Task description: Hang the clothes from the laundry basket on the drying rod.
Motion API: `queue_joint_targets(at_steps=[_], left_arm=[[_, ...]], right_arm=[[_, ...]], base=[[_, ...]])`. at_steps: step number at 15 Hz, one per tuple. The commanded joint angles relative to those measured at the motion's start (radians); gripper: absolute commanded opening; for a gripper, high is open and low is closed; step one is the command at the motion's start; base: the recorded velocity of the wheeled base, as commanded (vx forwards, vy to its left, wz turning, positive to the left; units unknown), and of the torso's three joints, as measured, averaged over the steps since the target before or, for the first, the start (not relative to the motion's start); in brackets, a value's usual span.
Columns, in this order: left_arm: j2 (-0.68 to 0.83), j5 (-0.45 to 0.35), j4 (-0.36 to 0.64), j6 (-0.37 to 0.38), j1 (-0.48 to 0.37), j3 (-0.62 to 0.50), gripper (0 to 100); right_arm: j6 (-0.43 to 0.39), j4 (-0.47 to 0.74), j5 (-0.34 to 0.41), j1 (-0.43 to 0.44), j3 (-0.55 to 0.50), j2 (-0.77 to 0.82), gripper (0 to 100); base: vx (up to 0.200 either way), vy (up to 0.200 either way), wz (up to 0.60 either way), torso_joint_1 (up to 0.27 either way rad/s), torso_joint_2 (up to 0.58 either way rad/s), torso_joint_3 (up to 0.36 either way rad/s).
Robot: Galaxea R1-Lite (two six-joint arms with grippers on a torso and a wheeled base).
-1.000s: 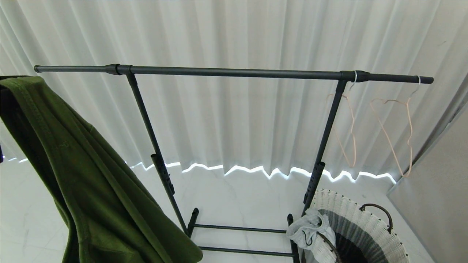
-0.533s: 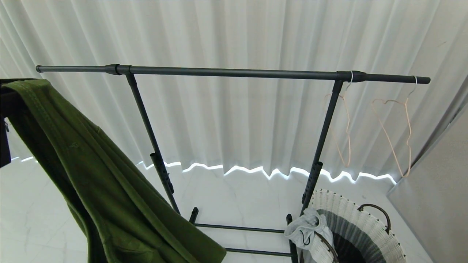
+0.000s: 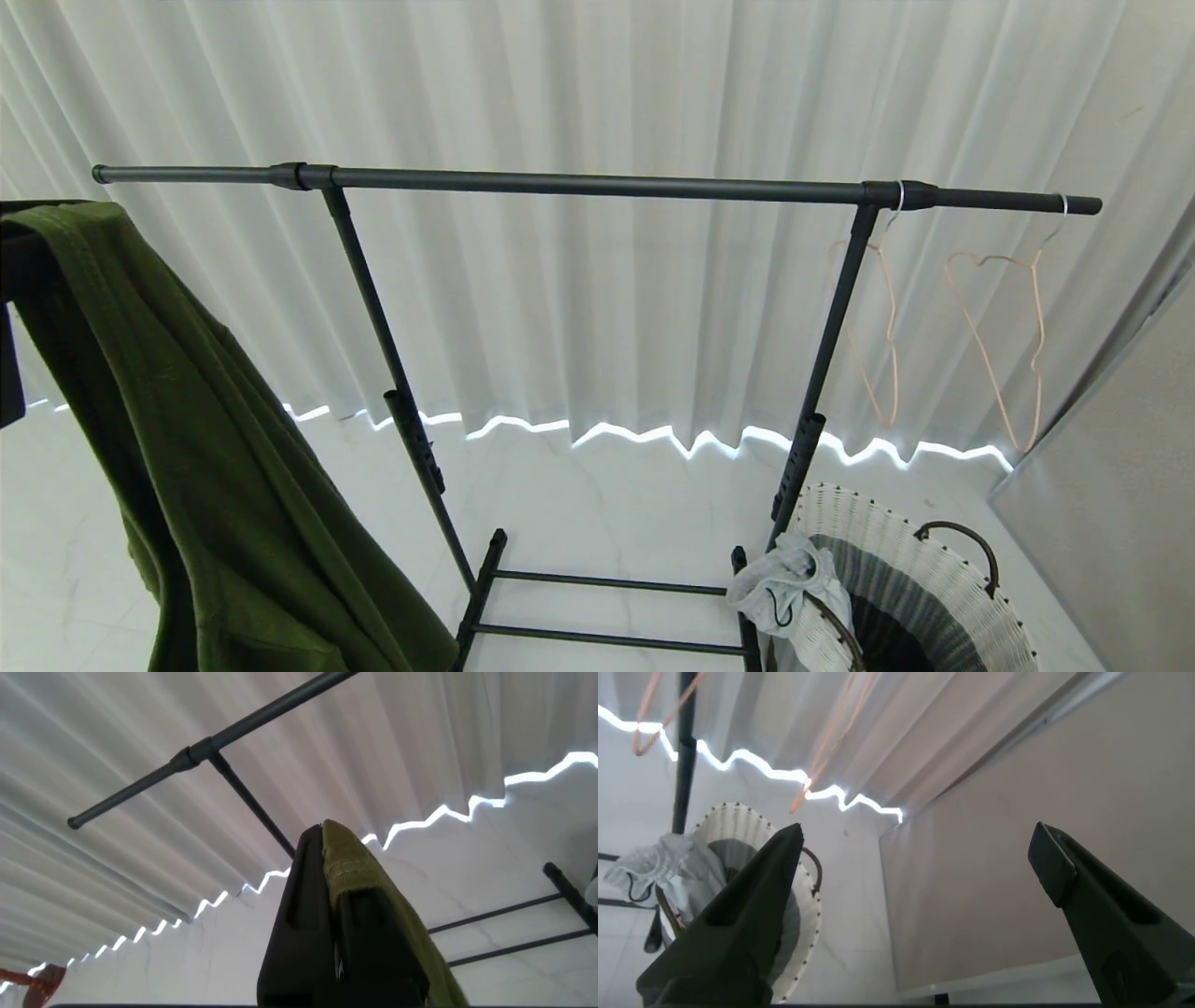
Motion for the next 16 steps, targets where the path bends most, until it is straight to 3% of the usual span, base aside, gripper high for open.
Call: queue_joint_targets(at_steps=[1, 8, 12, 16], left_arm=[[0.003, -0.001, 0.000, -0.001, -0.001, 0.001, 0], [0.022, -0.046, 0.000, -0.003, 0.001, -0.003, 0], [0.039, -0.060, -0.020, -0.004, 0.001, -0.005, 0], [0.051, -0.060, -0.052, -0.001, -0.001, -0.002, 0]], right_arm=[[-0.002, 0.001, 0.003, -0.028, 0.003, 0.003, 100], [-0.002, 0.001, 0.005, -0.126, 0.032, 0.009, 100], [0.003, -0.001, 0.011, -0.194, 0.032, 0.034, 100], [0.015, -0.026, 0.036, -0.194, 0.027, 0.058, 100]], base=[[0.000, 0.000, 0.00, 0.000, 0.00, 0.000], [0.000, 0.000, 0.00, -0.203, 0.45, 0.245], [0.200, 0.000, 0.00, -0.216, 0.49, 0.271], [0.200, 0.000, 0.00, -0.040, 0.12, 0.066]])
